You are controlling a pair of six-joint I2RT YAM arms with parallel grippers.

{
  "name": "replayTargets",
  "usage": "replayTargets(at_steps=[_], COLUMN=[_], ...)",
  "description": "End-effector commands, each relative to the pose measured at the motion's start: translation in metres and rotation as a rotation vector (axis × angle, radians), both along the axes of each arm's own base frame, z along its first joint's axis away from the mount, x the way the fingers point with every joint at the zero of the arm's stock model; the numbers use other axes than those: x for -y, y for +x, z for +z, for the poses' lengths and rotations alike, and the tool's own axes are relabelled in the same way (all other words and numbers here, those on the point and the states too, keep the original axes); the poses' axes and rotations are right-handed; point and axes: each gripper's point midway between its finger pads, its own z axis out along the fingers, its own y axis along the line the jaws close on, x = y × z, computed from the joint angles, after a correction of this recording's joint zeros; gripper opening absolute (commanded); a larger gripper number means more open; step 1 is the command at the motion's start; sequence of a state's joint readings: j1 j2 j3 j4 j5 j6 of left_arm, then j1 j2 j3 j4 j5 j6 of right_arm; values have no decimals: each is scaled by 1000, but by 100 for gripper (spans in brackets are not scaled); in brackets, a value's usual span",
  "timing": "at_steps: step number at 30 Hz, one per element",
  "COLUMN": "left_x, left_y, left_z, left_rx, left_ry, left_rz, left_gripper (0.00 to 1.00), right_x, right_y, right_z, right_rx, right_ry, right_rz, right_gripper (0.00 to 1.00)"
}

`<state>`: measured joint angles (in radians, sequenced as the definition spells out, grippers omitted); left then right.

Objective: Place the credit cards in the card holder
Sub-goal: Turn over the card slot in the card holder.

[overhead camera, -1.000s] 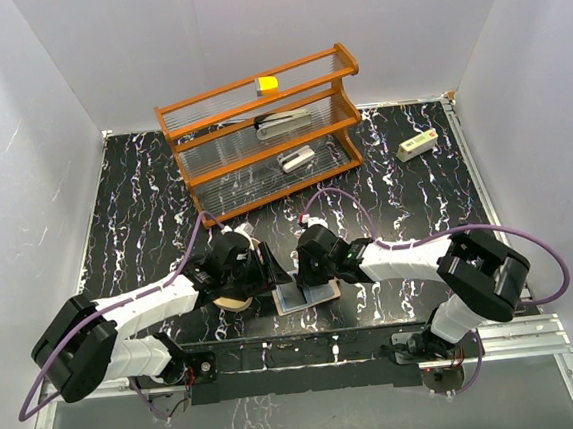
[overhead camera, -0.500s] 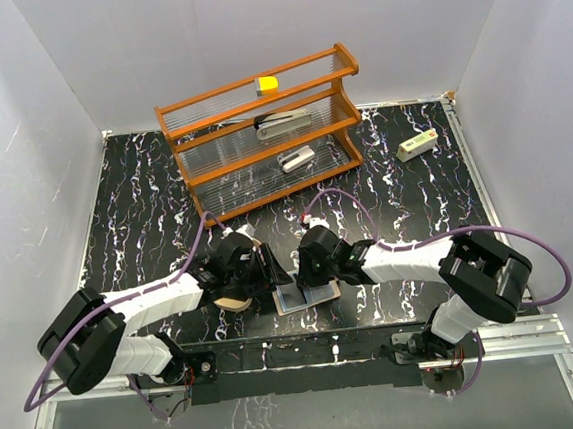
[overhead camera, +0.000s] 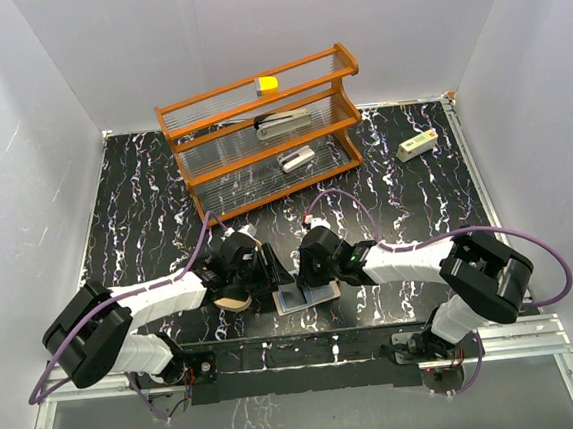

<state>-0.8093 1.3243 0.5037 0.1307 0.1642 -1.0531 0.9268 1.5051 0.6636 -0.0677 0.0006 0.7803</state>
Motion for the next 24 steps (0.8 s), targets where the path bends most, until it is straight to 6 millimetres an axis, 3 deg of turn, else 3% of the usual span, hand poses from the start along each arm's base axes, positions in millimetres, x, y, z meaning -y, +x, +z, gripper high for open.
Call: replayTargets(at_steps=[1,18,24], left_x=[9,22,30], left_y=[6,7,8], left_z=[9,36,46], left_rx=[21,66,80], left_ry=[-19,-97,-128], left_rz=[0,-22,-39], left_gripper=[54,54,54], right_x=[6,2,-1], right_y=[-13,-15,-13], right_z=[-13,-9,-2], right_rx=[-42,-41,-26], right_ry=[-23,24,58], right_rz=[18,21,11], right_gripper=[7,7,13])
